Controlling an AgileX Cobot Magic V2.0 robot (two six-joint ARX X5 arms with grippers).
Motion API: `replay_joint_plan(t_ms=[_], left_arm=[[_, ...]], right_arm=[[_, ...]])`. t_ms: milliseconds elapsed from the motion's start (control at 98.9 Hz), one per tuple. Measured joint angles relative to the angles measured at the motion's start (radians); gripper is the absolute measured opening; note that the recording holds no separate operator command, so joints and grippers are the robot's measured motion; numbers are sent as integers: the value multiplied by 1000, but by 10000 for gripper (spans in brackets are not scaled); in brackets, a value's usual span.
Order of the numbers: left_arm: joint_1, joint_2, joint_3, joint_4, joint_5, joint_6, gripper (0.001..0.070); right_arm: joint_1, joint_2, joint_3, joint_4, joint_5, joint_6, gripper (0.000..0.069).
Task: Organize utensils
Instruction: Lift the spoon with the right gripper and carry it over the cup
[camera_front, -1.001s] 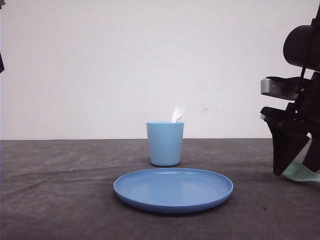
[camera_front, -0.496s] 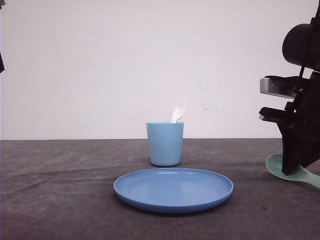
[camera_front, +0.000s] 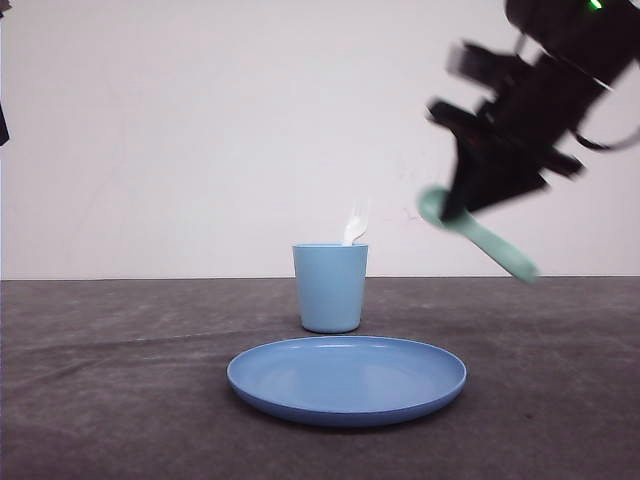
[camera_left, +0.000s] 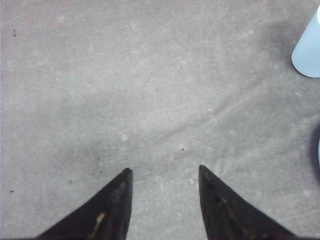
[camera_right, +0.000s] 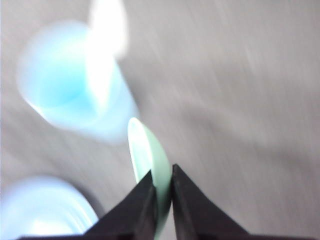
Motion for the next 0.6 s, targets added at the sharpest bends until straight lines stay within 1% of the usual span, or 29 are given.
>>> replay_joint_plan(t_ms=[101,303,445,597], left_arm=[[0,0,0,0,0,0,240],[0,0,0,0,0,0,240],[0,0,0,0,0,0,240],[0,0,0,0,0,0,240]], right_arm=[[35,0,35,101,0,3,31],[109,-1,36,399,1,1,31],[154,14,36,615,3,-21,31],[179,79,36,745,6,-59,31]])
